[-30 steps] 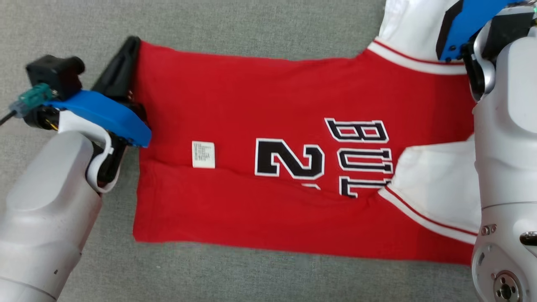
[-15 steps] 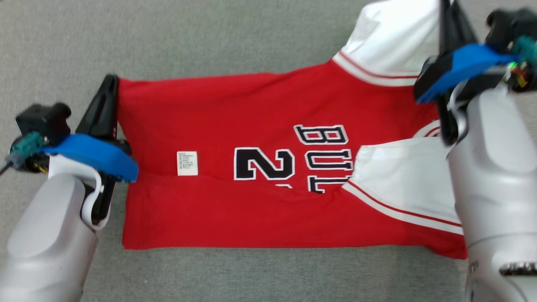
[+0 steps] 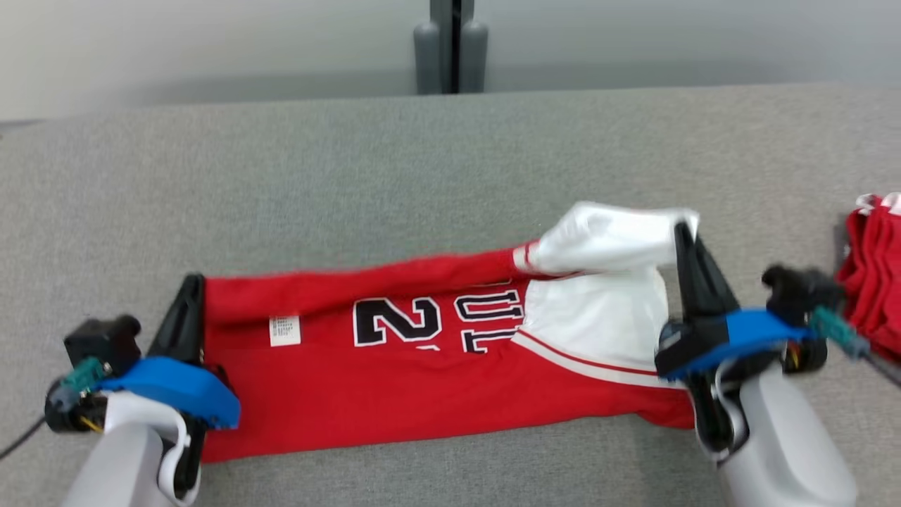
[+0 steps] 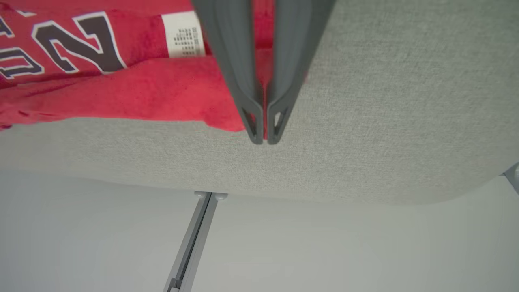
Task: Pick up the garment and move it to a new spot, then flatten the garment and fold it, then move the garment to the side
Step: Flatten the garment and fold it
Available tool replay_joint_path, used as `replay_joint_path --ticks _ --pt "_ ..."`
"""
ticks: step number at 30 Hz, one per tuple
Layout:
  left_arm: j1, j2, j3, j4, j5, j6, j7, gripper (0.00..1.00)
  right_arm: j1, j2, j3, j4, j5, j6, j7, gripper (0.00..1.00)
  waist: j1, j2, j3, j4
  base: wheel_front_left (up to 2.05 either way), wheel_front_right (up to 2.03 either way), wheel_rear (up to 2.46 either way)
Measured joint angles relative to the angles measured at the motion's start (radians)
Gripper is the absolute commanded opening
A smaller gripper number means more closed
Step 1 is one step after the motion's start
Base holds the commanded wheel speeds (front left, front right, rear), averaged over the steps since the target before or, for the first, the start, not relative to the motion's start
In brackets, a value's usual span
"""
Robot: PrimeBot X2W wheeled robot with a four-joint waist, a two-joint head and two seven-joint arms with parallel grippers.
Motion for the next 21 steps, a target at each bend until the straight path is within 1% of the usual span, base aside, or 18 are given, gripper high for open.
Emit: replay_joint_path --ticks 4,7,13,17,18,19,20,21 --pt "0.055 -0.026 0.022 0.026 0.027 0.0 0.0 0.0 0.115 -0.001 0.016 -0.02 0.043 0.0 0.0 0.0 0.0 0.0 -0.043 -0.018 0.0 0.0 0.0" --pt "0.083 -0.044 0.048 0.044 0.042 0.0 0.0 0.0 0.163 0.0 0.032 -0.015 0.063 0.0 0.0 0.0 0.0001 0.0 -0.064 -0.028 0.0 0.0 0.0" --pt "0.125 -0.077 0.074 0.075 0.069 0.0 0.0 0.0 0.195 0.0 0.048 0.022 0.082 0.0 0.0 0.0 0.0003 0.0001 -0.075 -0.028 0.0 0.0 0.0" --pt "0.142 -0.096 0.083 0.088 0.1 0.0 0.0 0.0 0.199 0.0 0.028 0.061 0.078 0.0 0.0 0.0 0.0002 0.0001 -0.08 -0.017 0.0 0.0 0.0" --pt "0.145 -0.102 0.089 0.087 0.108 0.0 0.0 0.0 0.201 -0.001 0.024 0.075 0.075 0.0 0.0 0.25 0.0003 0.0001 -0.081 -0.013 0.0 0.0 0.0" --pt "0.149 -0.106 0.099 0.082 0.118 0.0 0.0 0.31 0.204 -0.001 0.018 0.082 0.077 0.0 0.0 0.84 0.0003 0.0001 -0.083 -0.009 0.0 0.0 0.0" --pt "0.159 -0.109 0.115 0.071 0.13 0.0 0.0 0.64 0.204 0.0 0.013 0.086 0.085 0.0 0.0 1.0 0.0003 0.0001 -0.085 -0.006 0.0 0.0 0.0" --pt "0.17 -0.112 0.13 0.059 0.139 0.003 0.0 1.0 0.204 0.0 0.006 0.085 0.085 0.0 0.0 1.0 0.0003 0.0001 -0.086 -0.002 0.0 0.0 0.0"
